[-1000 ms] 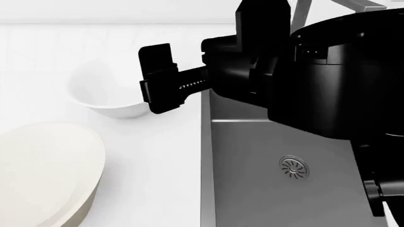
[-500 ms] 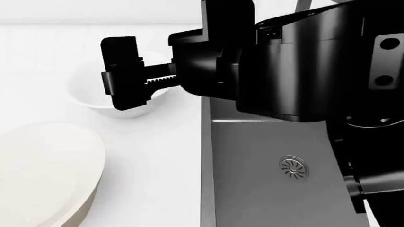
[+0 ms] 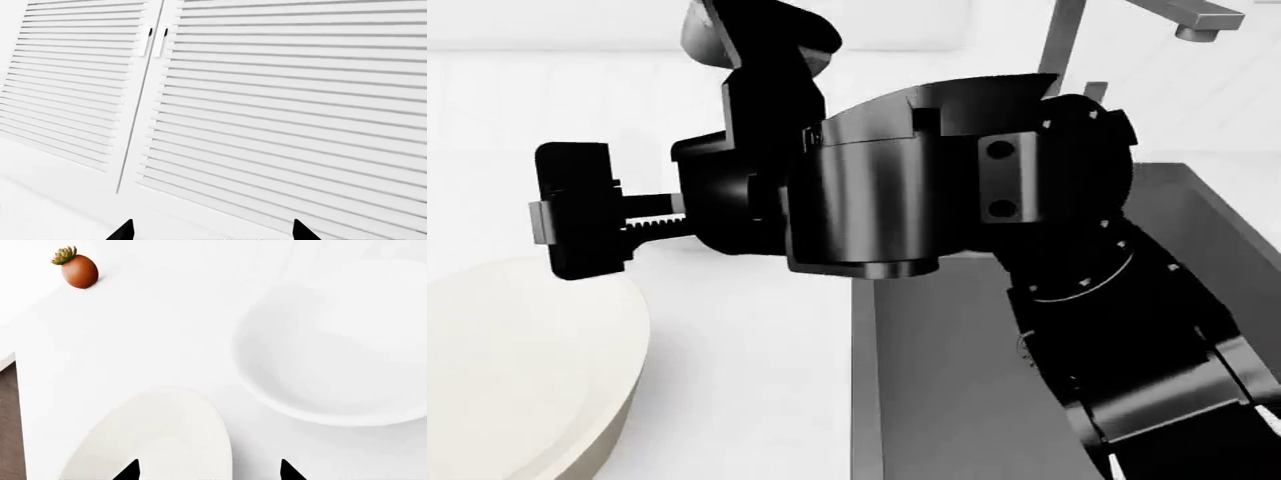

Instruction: Stack the bowls in the sink.

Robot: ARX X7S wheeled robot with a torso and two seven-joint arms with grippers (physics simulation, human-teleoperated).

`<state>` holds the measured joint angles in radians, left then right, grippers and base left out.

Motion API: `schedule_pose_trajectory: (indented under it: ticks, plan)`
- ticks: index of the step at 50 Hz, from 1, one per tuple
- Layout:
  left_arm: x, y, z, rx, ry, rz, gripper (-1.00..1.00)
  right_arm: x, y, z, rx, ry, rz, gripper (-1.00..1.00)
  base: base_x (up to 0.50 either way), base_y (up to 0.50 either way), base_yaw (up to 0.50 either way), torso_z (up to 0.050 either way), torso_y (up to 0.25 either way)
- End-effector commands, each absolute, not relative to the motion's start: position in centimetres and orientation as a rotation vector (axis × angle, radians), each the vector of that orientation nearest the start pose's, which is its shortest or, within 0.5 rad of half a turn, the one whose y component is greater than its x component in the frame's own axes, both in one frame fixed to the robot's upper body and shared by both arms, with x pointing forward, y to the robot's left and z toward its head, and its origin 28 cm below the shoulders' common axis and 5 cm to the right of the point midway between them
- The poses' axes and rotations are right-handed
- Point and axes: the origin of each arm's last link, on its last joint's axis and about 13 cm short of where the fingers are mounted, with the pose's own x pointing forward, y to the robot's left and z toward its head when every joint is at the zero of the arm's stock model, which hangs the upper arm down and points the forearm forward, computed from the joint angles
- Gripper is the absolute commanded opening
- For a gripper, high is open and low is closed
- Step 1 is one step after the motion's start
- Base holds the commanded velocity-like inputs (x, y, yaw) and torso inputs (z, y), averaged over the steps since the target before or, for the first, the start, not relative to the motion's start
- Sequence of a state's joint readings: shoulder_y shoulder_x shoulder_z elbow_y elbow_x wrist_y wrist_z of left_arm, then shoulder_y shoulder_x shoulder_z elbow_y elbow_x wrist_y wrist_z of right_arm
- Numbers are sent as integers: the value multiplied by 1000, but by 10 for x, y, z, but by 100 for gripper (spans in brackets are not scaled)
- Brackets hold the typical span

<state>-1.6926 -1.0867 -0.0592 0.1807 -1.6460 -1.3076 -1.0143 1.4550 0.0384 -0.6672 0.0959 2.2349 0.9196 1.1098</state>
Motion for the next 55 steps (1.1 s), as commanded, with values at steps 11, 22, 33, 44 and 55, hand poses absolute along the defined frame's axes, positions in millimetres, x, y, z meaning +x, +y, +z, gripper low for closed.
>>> schedule_pose_trajectory:
  ticks: [11,22,33,44,55]
  plan:
    - [135,367,437,-129,-465,434,100,236,57,334,160,673,859,100,0,0,0,0,0]
    - [134,368,435,-134,-462,441,100,234,58,330,166,697,851,100,0,0,0,0,0]
    - [135,369,433,-136,-459,447,100,240,60,317,170,740,840,100,0,0,0,0,0]
    - [136,368,431,-136,-452,447,100,243,65,309,140,771,830,100,0,0,0,0,0]
    - [137,369,429,-141,-448,448,100,247,73,295,118,802,847,100,0,0,0,0,0]
